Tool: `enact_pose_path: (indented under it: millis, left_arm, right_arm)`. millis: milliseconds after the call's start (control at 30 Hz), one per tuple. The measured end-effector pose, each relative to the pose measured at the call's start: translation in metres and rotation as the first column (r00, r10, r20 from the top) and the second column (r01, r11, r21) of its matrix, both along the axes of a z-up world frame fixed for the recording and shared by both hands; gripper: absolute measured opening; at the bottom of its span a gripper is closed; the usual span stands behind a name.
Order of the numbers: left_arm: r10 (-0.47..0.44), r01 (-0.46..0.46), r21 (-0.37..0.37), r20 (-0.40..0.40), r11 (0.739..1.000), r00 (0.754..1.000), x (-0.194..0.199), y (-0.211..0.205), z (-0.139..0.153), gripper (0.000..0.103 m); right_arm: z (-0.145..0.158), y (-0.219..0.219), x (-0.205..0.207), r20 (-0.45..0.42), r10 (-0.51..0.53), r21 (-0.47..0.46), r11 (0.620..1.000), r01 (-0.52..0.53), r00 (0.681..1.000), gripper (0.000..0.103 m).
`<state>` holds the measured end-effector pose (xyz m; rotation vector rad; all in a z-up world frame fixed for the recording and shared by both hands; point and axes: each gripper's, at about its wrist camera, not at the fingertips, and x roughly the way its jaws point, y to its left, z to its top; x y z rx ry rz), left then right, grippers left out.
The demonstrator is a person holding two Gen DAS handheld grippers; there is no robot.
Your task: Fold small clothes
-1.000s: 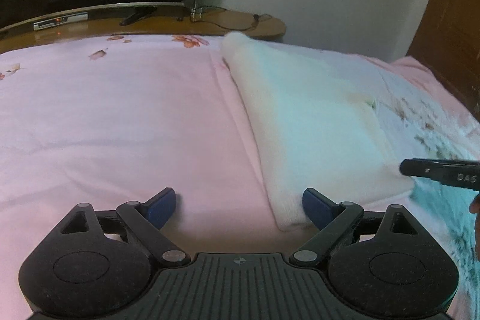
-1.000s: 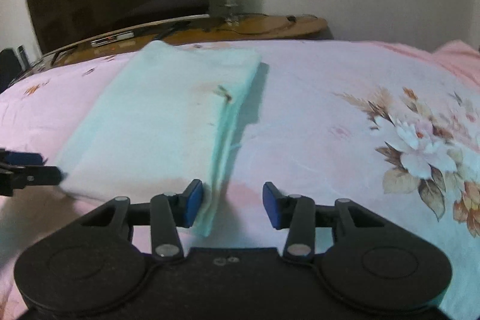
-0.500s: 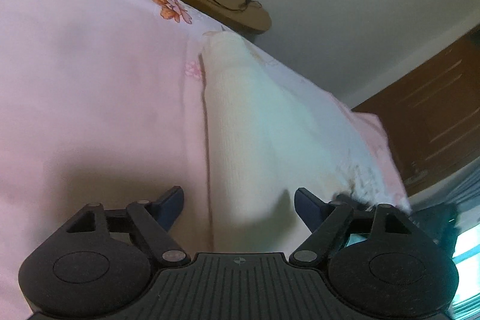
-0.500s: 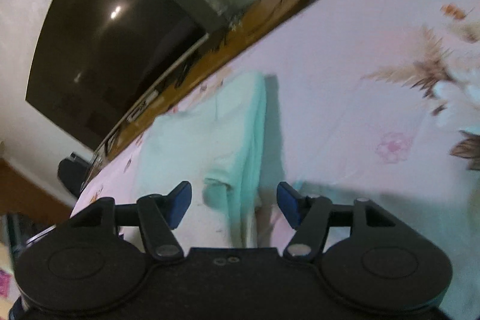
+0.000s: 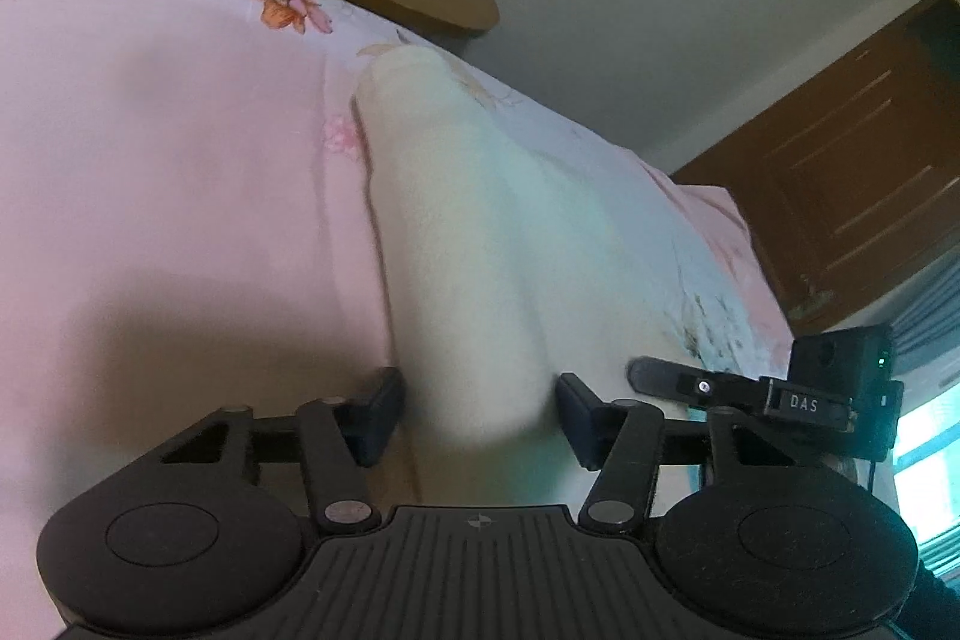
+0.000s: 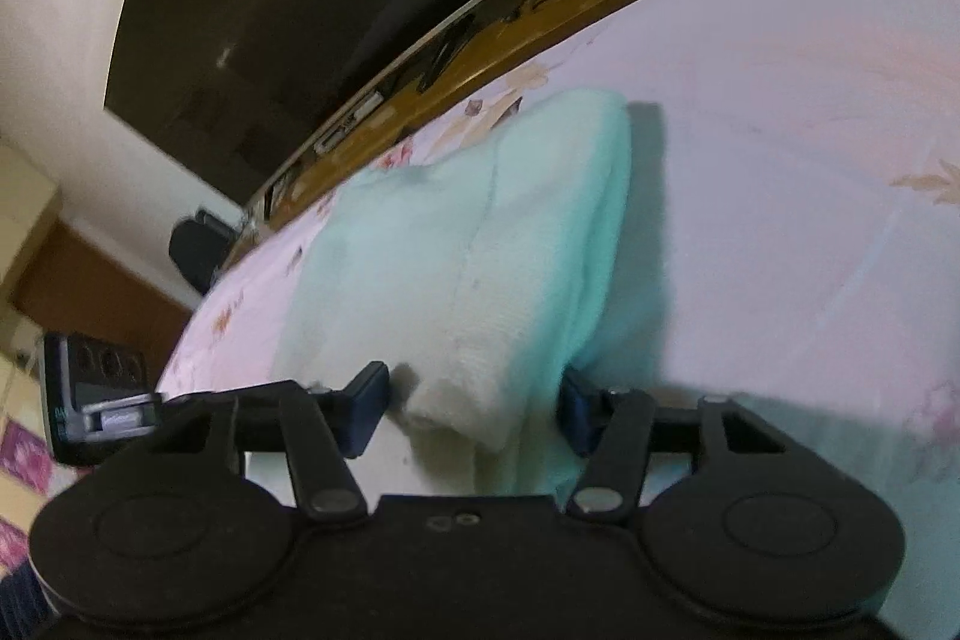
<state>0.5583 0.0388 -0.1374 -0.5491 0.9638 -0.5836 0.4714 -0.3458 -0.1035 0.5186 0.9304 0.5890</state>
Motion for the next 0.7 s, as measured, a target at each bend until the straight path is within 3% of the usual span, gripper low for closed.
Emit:
enact_pose_path:
  millis: [167,267,333,433,533,700]
  left_arm:
    - [0.024,-0.024,-0.054,-0.006,0.998,1.0,0.009,-0.004,-0.004,0.059]
    - [0.034,-0.034,0.006,0.039,0.999,0.999,0.008,-0.014,0.0,0.051]
    - [0.025,-0.033,0.092,0.088,0.995,0.996,0.004,-0.025,0.007,0.046]
    - [0.028,-0.047,0.144,0.129,0.988,0.991,-0.001,-0.035,0.02,0.041]
    - [0.043,-0.059,0.11,0.143,0.992,0.989,-0.01,-0.028,0.033,0.039]
    - [0.077,-0.094,0.094,0.172,0.991,0.982,-0.033,0.01,0.062,0.039]
  right_arm:
    - [-0.005,-0.011,-0.003,-0.045,-0.009,0.066,0.998,0.012,0.999,0.048]
    - [-0.009,-0.003,0.003,-0.042,-0.041,0.089,0.995,0.045,0.998,0.047]
    - [-0.007,0.003,0.0,-0.009,-0.054,0.047,0.997,0.055,0.998,0.039]
    - [0.006,0.015,-0.011,0.076,-0.034,-0.08,0.996,0.04,0.996,0.035]
    - [0.023,0.028,-0.02,0.131,-0.03,-0.137,0.989,0.048,0.991,0.032]
    - [0.053,0.049,-0.031,0.175,0.017,-0.125,0.992,0.005,0.985,0.032]
